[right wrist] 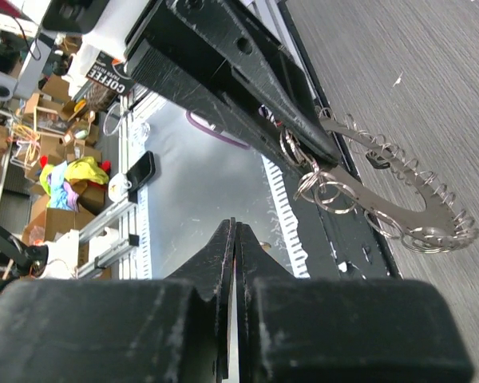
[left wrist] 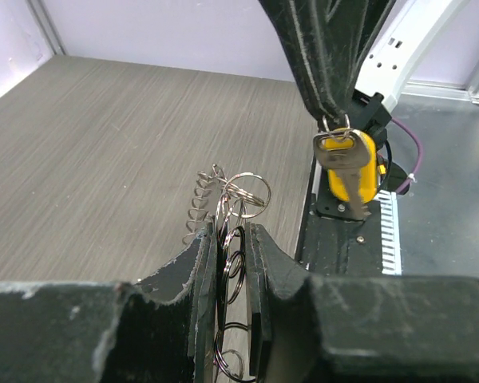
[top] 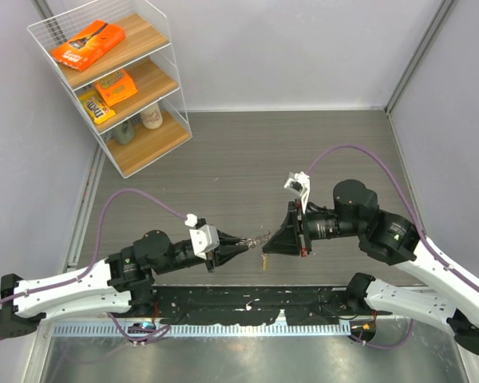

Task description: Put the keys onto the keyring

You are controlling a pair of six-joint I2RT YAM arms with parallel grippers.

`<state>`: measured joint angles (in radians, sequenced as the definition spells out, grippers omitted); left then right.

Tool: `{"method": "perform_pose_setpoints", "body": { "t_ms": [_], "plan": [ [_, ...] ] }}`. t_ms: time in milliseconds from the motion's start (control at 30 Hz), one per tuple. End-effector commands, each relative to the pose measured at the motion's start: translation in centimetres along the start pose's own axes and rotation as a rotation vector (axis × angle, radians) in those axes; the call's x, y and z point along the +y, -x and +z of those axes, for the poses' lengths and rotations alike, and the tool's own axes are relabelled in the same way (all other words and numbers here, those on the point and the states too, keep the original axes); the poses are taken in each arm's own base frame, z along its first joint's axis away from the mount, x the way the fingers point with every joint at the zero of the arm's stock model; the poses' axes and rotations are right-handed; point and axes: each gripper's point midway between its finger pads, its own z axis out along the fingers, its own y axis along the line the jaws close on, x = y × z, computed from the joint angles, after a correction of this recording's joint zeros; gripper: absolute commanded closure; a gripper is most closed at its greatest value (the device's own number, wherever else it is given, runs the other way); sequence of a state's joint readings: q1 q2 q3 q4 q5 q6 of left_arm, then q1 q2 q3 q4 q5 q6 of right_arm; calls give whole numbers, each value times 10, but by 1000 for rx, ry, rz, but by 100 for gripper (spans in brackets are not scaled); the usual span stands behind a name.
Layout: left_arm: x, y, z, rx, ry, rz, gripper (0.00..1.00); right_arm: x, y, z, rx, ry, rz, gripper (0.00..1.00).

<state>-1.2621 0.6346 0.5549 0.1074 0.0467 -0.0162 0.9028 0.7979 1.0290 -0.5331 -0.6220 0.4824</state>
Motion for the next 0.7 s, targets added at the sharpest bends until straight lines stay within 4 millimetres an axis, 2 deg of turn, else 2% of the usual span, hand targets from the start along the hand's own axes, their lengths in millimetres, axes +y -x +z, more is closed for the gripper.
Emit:
{"method": "perform_pose_setpoints", "body": {
  "t_ms": [0, 200, 400, 667],
  "plan": [
    [6, 45, -1, -142, 23, 52, 100, 14, 35, 3, -121, 9, 6, 94],
    [4, 47, -4, -174, 15, 64, 100, 9, 47, 11, -155, -17, 43, 94],
    [4, 49, -8, -197, 18, 79, 100, 4, 46, 23, -146, -25, 75, 94],
    [1, 49, -9, -209, -4, 90, 100, -4, 54, 27, -178, -66, 95, 94]
  ]
}}
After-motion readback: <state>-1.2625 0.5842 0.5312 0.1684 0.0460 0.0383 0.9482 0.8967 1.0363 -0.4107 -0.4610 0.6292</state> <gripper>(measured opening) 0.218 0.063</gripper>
